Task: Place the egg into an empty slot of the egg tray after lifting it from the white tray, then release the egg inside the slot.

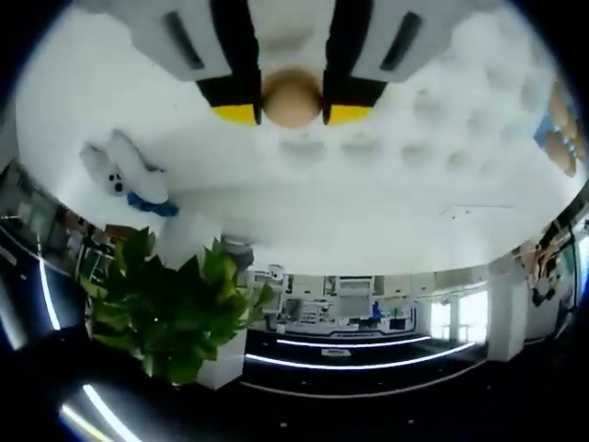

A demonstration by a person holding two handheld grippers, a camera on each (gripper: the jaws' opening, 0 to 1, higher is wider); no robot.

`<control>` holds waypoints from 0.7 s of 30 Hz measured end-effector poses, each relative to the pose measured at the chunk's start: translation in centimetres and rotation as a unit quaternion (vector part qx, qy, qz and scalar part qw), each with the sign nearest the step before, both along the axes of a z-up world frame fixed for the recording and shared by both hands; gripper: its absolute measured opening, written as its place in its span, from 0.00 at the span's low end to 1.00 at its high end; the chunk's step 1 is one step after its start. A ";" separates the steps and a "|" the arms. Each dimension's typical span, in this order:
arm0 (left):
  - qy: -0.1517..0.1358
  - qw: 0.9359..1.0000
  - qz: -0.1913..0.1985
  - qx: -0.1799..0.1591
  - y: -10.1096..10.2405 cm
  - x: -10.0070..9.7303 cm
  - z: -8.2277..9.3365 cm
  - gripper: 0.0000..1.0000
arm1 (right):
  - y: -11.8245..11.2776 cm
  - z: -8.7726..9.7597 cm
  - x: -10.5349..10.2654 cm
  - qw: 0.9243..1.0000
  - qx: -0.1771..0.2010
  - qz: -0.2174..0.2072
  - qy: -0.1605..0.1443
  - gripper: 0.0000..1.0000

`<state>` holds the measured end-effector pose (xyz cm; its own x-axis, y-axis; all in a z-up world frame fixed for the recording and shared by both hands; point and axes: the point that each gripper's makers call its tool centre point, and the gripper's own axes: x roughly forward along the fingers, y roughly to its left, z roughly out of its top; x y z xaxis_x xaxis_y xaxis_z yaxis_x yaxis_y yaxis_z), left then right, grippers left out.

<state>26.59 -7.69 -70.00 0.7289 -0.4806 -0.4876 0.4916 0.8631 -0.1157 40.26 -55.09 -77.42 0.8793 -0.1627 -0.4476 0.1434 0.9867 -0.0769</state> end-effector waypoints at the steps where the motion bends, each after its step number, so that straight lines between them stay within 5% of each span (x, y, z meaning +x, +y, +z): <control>1: 0.001 1.000 0.000 0.000 0.0 0.0 0.0 0.82 | -0.1 0.1 0.0 1.000 -0.002 0.004 -0.001 0.26; 8: 0.000 1.000 -0.003 -0.001 0.0 0.2 0.0 0.82 | 0.4 0.7 -0.6 1.000 0.011 0.000 -0.007 0.25; 14: 0.000 1.000 -0.002 -0.002 0.1 0.4 -0.1 0.82 | 2.0 3.6 -0.7 0.999 0.024 0.015 -0.042 0.24; 21: -0.001 1.000 -0.007 -0.002 -0.2 0.3 -0.1 0.82 | 9.7 5.5 -0.7 0.987 0.093 0.114 -0.060 0.25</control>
<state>26.88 -7.88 -70.09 0.7230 -0.4934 -0.4836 0.5042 0.8553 -0.1189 39.55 -45.40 -71.94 0.9319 0.1217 -0.3417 -0.0876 0.9897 0.1136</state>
